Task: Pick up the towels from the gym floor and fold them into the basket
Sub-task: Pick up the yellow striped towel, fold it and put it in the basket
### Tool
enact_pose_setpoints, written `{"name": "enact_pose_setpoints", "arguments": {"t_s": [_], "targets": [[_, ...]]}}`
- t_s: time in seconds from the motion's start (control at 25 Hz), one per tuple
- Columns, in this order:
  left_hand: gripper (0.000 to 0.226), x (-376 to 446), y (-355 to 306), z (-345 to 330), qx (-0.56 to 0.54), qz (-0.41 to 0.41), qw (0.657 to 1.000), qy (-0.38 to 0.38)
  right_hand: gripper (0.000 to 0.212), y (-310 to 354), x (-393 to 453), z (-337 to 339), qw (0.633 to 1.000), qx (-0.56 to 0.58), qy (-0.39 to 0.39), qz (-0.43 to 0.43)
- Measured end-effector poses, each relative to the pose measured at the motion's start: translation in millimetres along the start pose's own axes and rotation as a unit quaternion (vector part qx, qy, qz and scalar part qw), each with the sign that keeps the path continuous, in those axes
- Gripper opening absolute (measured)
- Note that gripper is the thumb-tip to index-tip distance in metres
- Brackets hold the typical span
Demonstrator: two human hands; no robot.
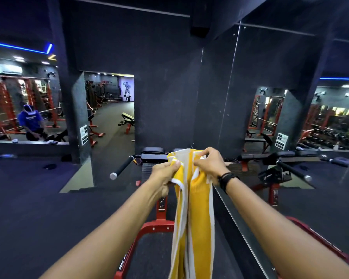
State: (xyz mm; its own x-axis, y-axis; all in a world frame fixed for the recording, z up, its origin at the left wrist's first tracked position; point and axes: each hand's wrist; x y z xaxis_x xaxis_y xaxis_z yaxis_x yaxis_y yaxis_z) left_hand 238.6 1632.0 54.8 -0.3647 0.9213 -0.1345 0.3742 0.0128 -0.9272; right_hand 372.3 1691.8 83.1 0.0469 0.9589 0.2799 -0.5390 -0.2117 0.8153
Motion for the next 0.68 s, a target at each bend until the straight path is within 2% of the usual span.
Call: {"name": "enact_pose_setpoints", "arguments": {"t_s": [0.08,0.2,0.28,0.4,0.52,0.6,0.68], "targets": [[0.015,-1.6,6.3,-9.5,0.007,0.006,1.0,0.007,0.023,2.8,-5.9,-4.2,0.991,0.107,0.047,-0.063],[0.015,-4.6,12.4,-10.4,0.005,-0.005,0.999,0.031,0.019,5.3,-15.7,4.1,0.943,0.27,0.145,-0.132],[0.008,-9.7,15.2,-8.4,-0.038,-0.012,0.998,0.055,0.015,2.0,-17.5,7.7,0.91,0.348,0.166,-0.149],[0.017,-23.8,24.4,-11.0,-0.105,-0.011,0.993,0.053,0.015,-2.9,-17.3,6.0,0.878,0.429,0.121,-0.177],[0.03,-36.2,35.7,-18.3,-0.157,-0.054,0.984,0.058,0.018,-1.1,-19.4,0.8,0.867,0.456,0.09,-0.18],[0.045,-37.2,44.4,-18.1,-0.11,-0.135,0.982,0.07,0.021,-1.1,-18.0,-1.6,0.854,0.477,0.068,-0.196],[0.064,-36.2,53.3,-14.2,-0.015,-0.219,0.972,0.085,0.022,-2.6,-15.7,-3.2,0.831,0.506,0.049,-0.227]]}}
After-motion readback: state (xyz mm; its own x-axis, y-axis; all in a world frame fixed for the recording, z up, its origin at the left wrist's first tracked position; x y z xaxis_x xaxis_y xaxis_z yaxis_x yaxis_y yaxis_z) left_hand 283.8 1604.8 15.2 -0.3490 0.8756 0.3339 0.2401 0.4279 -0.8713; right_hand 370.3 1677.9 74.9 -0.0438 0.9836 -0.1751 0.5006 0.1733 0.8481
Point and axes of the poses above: each hand's wrist, its own x-axis towards the middle knuckle, its own z-axis out of the back of the hand, y = z × x, and after that the axes turned 6 degrees about -y, right-handed
